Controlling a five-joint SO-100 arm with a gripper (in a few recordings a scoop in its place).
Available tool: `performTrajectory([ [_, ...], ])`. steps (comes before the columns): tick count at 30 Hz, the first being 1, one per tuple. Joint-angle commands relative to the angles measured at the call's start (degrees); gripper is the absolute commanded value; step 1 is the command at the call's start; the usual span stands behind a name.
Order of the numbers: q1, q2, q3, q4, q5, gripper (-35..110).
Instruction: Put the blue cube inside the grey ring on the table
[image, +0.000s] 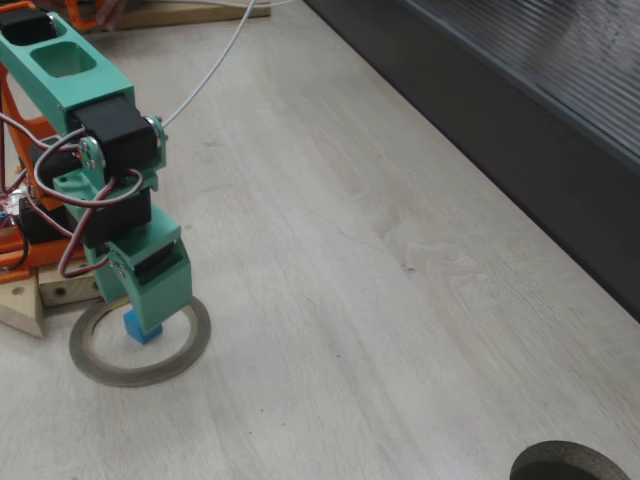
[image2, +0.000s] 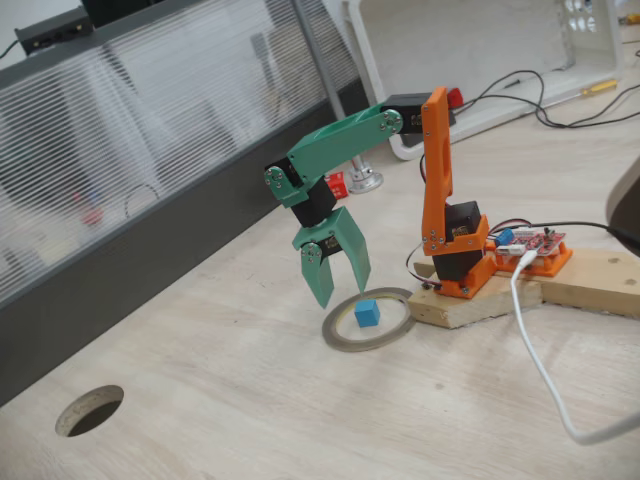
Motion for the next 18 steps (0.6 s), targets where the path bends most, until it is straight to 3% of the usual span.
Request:
performTrajectory([
  [1, 0.18, 1.58, -0.7, 1.23, 0.7, 45],
  [7, 0.18, 1.49, -0.7, 1.23, 0.79, 42],
  [18, 0.18, 1.67, -1.32, 1.14, 0.79, 13],
])
